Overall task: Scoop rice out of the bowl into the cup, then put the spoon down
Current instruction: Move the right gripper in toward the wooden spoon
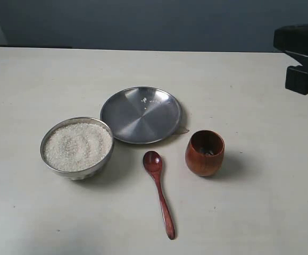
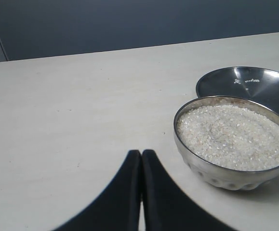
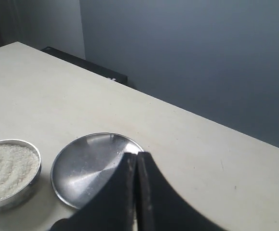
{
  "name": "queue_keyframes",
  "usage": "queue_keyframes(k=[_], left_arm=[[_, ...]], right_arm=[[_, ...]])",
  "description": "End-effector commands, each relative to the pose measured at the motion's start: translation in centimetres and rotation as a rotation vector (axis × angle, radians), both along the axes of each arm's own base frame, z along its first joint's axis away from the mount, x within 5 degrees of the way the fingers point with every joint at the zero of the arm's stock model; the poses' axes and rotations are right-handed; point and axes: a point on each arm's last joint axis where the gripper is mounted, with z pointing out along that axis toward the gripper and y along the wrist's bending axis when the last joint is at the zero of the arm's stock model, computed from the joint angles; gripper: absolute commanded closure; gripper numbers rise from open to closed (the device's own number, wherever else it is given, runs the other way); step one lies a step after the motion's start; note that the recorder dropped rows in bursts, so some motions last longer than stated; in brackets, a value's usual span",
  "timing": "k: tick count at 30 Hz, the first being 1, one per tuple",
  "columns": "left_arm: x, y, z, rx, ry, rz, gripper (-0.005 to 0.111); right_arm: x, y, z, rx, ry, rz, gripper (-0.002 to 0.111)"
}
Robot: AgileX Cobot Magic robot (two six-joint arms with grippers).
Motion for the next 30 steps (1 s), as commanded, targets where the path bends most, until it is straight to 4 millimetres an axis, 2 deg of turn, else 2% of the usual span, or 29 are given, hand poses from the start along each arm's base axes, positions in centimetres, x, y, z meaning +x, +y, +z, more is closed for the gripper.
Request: queue_keyframes(k=[1,11,17,30], left_arm=[[0.0,0.0,0.0,-0.002,-0.012,-0.002,0.106],[0.0,0.0,0.0,-0.002,-0.012,-0.002,0.106],[0.0,0.0,0.0,-0.002,-0.012,-0.002,0.106],[0.0,0.0,0.0,-0.002,-0.012,-0.002,0.106]], right_arm=[[0.1,-0.1,0.3,0.003,-0.017,-0.013,0.109],[0.0,-0.1,0.0,-0.029,0.001,-0.001,0.109],[0.2,-0.5,-0.2,-0.061,0.015,-0.084,0.109],[-0.2,0.9,0.3,-0.023,-0.035,-0.070,0.109]])
